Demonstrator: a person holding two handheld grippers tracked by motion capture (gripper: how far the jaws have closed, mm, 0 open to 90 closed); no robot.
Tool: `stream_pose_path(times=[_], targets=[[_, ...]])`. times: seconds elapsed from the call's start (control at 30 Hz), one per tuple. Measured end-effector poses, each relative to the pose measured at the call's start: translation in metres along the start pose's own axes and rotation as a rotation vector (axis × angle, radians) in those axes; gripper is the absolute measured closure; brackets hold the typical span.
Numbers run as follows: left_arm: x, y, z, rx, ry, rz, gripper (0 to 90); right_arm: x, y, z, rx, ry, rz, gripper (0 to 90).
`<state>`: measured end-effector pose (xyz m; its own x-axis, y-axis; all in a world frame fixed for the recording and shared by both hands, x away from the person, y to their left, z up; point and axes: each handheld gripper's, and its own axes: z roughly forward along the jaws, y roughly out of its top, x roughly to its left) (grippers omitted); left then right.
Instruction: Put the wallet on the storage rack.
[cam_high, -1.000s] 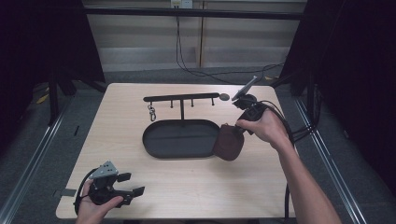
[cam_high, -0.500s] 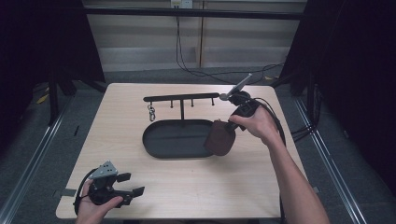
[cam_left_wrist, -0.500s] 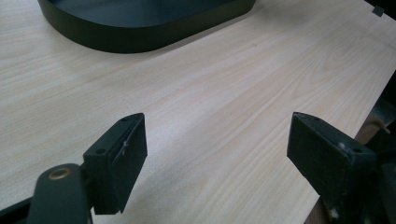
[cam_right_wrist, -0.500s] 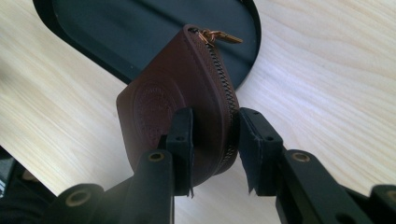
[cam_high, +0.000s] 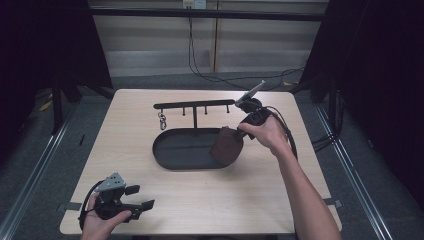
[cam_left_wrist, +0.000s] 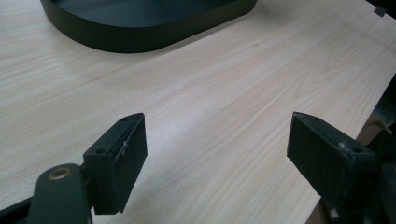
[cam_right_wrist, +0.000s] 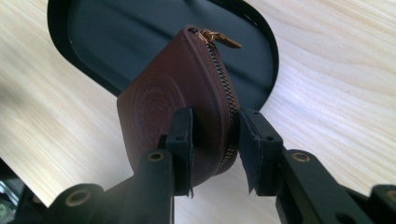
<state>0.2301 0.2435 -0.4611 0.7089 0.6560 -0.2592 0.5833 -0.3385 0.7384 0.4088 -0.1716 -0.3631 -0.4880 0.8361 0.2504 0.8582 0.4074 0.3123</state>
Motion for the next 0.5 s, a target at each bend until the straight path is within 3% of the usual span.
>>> stream_pose_path(times=[0.37, 0.43, 0.47, 0.5], targets=[[0.000, 0.000, -0.001, -0.005, -0.002, 0.001, 20.3, 0.001, 0.005, 0.014, -0.067, 0.053, 0.025, 67.4], [0.000, 0.000, -0.001, -0.007, -0.002, 0.001, 20.3, -0.001, 0.005, 0.016, -0.088, 0.089, 0.038, 73.0], [0.000, 0.000, -0.002, -0.007, -0.002, 0.001, 20.3, -0.001, 0.005, 0.018, -0.092, 0.073, 0.041, 73.2], [0.000, 0.000, -0.001, -0.007, -0.002, -0.001, 20.3, -0.002, 0.006, 0.021, -0.075, 0.026, 0.029, 73.5]])
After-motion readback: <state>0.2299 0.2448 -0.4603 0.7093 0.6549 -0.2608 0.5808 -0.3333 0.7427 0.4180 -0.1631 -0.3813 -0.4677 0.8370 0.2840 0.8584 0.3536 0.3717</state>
